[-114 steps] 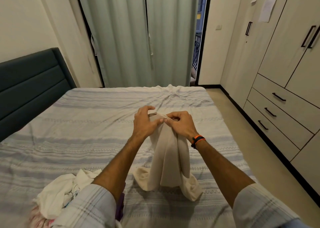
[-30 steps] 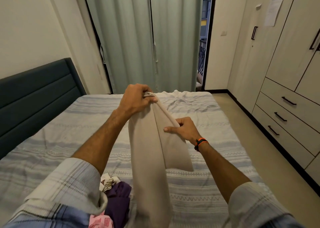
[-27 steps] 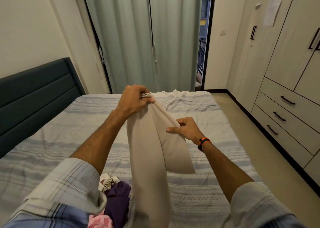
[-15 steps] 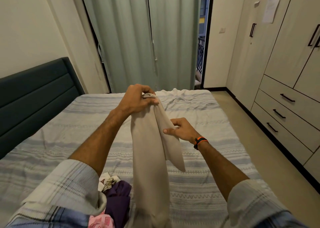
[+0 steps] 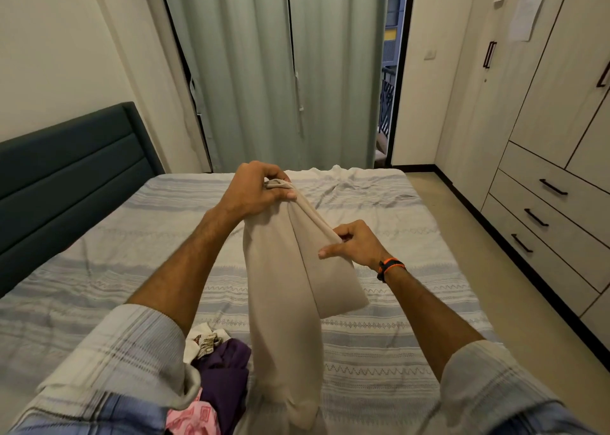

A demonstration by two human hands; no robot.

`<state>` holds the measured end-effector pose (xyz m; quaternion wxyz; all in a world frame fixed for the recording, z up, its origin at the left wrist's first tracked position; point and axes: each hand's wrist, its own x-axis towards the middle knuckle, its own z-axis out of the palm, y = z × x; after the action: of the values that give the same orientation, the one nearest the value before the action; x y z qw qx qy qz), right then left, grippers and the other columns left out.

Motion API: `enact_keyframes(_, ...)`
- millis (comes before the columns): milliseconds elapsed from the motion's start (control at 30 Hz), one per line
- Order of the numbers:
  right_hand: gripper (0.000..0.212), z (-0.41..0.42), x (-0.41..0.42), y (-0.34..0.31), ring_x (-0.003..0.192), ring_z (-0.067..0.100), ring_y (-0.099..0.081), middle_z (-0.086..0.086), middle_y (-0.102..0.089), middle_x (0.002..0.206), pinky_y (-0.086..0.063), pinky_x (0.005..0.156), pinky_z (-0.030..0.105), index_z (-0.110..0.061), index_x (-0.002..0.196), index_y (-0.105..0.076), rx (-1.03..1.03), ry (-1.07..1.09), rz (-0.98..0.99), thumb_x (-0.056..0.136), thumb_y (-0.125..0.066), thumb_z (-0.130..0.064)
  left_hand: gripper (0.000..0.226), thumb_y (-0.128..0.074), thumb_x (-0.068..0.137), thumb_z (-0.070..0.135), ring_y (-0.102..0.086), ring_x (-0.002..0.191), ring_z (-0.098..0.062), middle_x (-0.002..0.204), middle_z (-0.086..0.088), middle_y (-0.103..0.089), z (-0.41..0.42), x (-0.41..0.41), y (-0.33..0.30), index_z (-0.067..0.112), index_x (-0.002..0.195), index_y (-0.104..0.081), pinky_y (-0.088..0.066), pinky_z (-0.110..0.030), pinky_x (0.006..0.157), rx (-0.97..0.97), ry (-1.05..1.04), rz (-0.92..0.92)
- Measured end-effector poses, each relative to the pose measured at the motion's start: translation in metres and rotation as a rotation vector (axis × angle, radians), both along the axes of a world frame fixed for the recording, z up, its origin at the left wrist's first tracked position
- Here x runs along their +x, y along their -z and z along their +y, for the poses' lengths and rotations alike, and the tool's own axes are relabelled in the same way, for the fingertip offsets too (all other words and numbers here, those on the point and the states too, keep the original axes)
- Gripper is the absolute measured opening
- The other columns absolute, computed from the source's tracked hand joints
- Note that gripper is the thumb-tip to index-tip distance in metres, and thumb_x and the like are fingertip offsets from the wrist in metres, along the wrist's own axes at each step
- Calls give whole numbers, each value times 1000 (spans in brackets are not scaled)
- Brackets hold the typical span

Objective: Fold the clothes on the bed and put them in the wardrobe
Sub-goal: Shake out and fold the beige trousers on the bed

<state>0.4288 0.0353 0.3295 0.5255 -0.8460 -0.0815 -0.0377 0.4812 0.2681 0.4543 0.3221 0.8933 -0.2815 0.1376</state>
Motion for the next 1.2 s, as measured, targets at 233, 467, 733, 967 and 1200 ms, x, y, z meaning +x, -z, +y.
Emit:
enact_keyframes(233,29,-9,0,5,80,37,-67,17,-71,84,-57,72,48,-17,83,-79,-164,-128,115,60,-92,-30,25,-86,71,33,-66,83,-12,85,4,-74,-2,-1,5,18,89,-78,-49,-24,80,2,-6,51)
enact_keyframes(467,30,-26,1,-6,60,3,-54,-11,-61,67,-45,63,24,-28,71,-65,-281,-69,65,65,-90,-13,33,-87,67,30,-63,87,-13,90,1,-72,5,-4,9,14,94,-77,-47,-26,84,59,-61,124)
enact_keyframes(733,19,-57,20,-27,81,27,-60,10,-68,82,-48,80,42,-12,86,-72,-522,51,45,79,-80,-28,60,-85,68,31,-61,102,-23,118,-11,-68,18,1,13,6,120,-68,-46,-32,95,212,-173,207)
enact_keyframes(967,26,-60,15,-53,60,19,-71,5,-66,66,-40,43,18,-12,77,-55,-464,52,253,84,-77,-23,34,-80,78,30,-58,86,-18,102,-9,-72,15,4,17,11,105,-73,-44,-27,80,201,-230,15)
enact_keyframes(1200,12,-67,6,-56,73,24,-74,17,-72,85,-53,49,21,-4,89,-70,-423,-16,427,82,-78,-9,23,-72,86,36,-64,90,-23,97,-4,-73,8,4,16,19,101,-71,-46,-31,74,168,-312,-155)
